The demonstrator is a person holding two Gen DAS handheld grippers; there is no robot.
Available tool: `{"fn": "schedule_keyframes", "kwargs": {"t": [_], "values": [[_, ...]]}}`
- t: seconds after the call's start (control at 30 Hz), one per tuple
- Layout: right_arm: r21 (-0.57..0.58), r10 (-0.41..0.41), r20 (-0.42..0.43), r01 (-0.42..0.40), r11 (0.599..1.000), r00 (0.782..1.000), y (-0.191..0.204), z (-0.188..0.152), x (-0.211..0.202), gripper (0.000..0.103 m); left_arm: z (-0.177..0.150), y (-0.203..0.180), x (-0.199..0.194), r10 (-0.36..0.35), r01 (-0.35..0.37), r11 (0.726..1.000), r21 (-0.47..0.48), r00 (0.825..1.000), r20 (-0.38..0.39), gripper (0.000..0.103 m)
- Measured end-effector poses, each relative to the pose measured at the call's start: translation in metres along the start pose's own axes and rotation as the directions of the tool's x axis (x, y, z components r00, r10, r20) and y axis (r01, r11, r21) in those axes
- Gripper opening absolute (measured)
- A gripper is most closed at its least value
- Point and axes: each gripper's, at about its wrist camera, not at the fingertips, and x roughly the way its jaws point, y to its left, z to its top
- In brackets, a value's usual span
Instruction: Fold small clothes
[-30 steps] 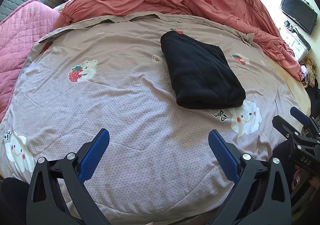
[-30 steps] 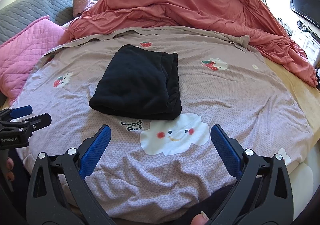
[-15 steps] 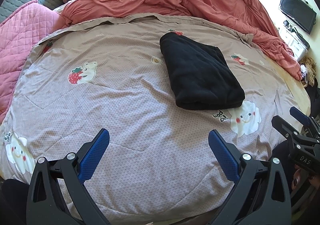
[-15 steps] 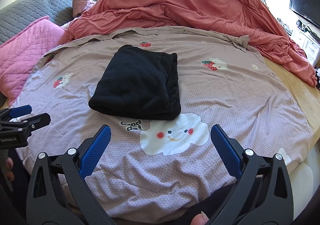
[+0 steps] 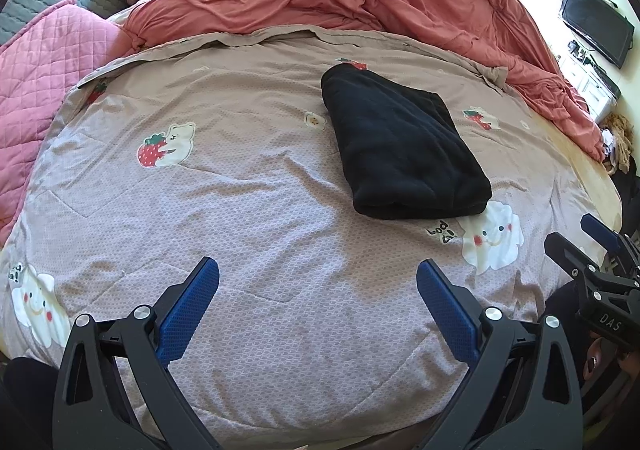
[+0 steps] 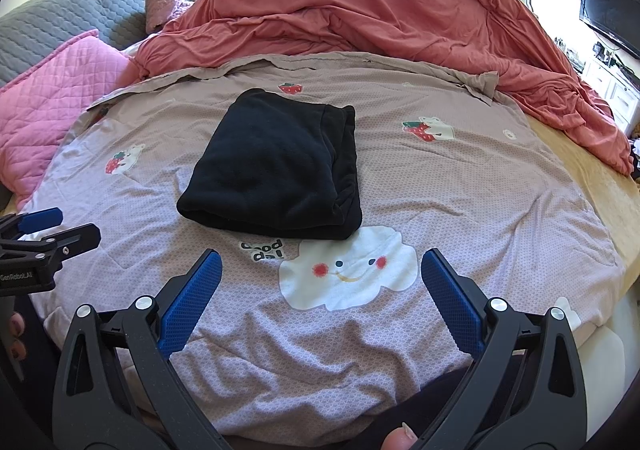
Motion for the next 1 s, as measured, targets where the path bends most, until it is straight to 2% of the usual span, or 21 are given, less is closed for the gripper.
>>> {"fn": "schedule_keyframes", "kwargs": {"t": [0.3, 0.73, 0.93, 1.0], "values": [[0.001, -0.002, 0.000, 0.002, 1.000, 1.000, 0.002, 0.000, 0.000, 0.094, -0.003, 0.000, 0.003, -0.003, 0.003, 1.000, 0.014, 1.000, -0.004, 0.099], [0.019, -0.005, -0.001, 0.005, 1.000, 1.000, -0.015, 0.002, 0.000, 0.094, -0.002, -0.003, 0.004, -0.013, 0.013, 1.000, 0.024, 1.000, -0.006, 0.099], [0.124, -0.052, 0.031, 0.048, 0.991, 0.998, -0.049, 0.009, -0.004, 0.094, 0.000, 0.003, 0.009, -0.032, 0.032, 0.999, -0.011, 0.999, -0.029, 0.099], [0.188, -0.129, 0.073, 0.113, 0.976, 0.989, -0.079, 0.014, -0.012, 0.094, 0.002, 0.012, 0.014, -0.052, 0.051, 0.998, -0.036, 0.997, -0.052, 0.099]]}}
